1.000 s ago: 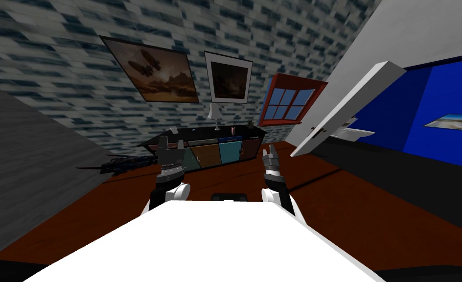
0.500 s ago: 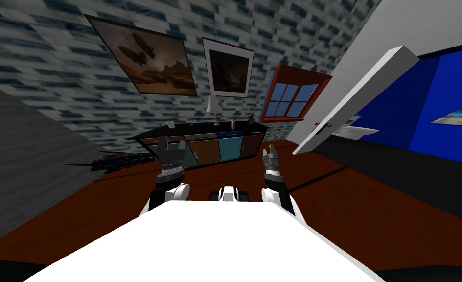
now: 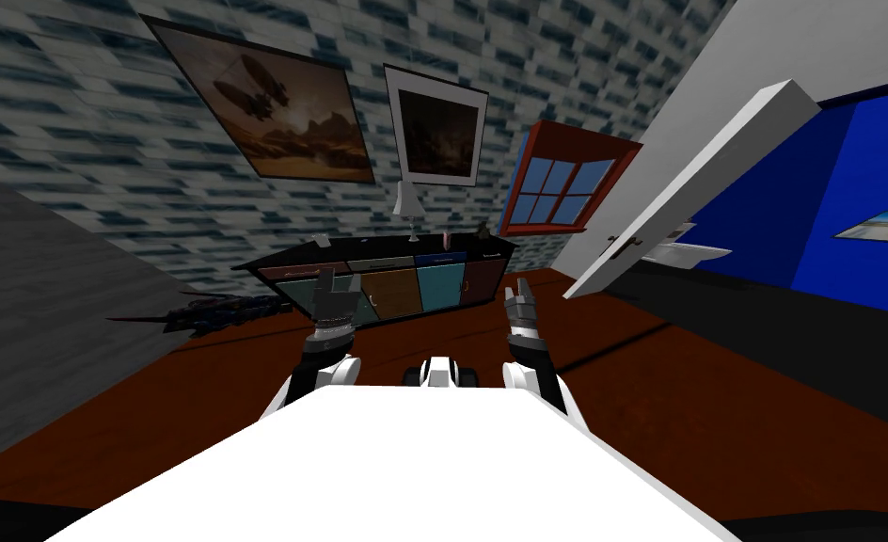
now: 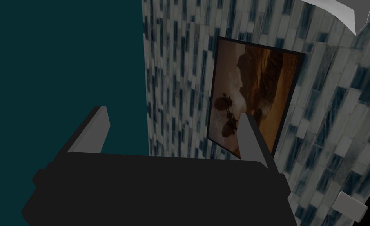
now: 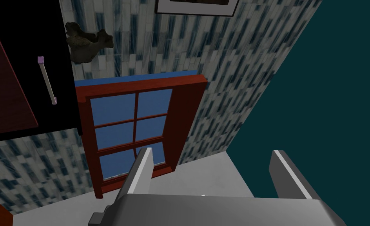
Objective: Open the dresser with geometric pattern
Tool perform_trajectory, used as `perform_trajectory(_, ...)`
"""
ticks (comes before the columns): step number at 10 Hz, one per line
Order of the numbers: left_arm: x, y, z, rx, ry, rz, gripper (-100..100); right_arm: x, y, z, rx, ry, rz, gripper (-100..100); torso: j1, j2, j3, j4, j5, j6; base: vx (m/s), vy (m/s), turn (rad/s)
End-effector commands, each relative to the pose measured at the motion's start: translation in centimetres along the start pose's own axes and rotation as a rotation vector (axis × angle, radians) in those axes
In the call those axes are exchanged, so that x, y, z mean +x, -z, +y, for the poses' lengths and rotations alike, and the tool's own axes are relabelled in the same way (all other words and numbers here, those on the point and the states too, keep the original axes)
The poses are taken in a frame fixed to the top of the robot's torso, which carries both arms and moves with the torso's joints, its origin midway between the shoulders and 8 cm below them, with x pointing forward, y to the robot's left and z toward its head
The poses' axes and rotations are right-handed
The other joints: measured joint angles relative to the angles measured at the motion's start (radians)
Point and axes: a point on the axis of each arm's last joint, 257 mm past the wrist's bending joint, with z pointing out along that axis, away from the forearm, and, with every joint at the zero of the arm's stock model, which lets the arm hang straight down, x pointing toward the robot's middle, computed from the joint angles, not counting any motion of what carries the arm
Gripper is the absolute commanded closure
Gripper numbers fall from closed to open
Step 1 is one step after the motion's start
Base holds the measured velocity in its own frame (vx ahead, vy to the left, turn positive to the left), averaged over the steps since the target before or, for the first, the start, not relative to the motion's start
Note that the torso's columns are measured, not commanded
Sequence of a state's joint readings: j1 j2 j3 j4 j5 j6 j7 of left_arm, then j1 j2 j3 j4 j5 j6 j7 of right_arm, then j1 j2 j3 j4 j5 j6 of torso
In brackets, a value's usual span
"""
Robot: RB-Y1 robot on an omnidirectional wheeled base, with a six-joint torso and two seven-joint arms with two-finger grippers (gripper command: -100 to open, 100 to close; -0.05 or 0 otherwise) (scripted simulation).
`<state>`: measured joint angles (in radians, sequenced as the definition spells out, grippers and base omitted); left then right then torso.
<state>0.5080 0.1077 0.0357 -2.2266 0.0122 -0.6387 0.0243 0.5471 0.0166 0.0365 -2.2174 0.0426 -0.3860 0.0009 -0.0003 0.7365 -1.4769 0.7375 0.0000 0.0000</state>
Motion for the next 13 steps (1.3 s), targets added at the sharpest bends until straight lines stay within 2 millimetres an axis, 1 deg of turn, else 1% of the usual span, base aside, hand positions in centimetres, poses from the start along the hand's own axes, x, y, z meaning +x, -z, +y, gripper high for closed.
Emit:
perform_trajectory(1,0.0,0.8,1.4,-0.008,0.003,0.025,-100,0.0,0.0,0.0,0.000,0.000,0.000,0,-0.002,0.001,0.000,0.000,-0.001,0.000,0.131,-0.077,0.005)
perform_trajectory(3,-0.2,1.7,2.6,-0.016,0.008,0.033,-100,0.0,0.0,0.0,0.000,0.000,0.000,0,0.001,0.000,0.000,0.000,0.000,0.000,0.168,-0.059,0.000)
perform_trajectory(6,-0.8,3.3,4.4,-0.028,0.018,0.034,-100,0.0,0.0,0.0,0.000,0.000,0.000,0,-0.001,0.002,0.002,0.001,-0.001,0.000,0.159,-0.101,0.002)
perform_trajectory(8,-1.2,4.5,5.6,-0.036,0.027,0.028,-100,0.0,0.0,0.0,0.000,0.000,0.000,0,0.001,0.000,0.000,0.000,0.000,0.000,0.190,-0.097,0.000)
perform_trajectory(12,-2.3,7.0,7.6,-0.046,0.047,-0.002,-100,0.0,0.0,0.0,0.000,0.000,0.000,0,0.001,0.001,0.000,0.000,0.000,0.000,0.209,-0.108,0.003)
perform_trajectory(13,-2.3,7.2,7.9,-0.055,0.046,-0.003,-100,0.0,0.0,0.0,0.000,0.000,0.000,0,0.001,0.001,0.001,0.000,0.000,0.000,0.125,-0.055,0.004)
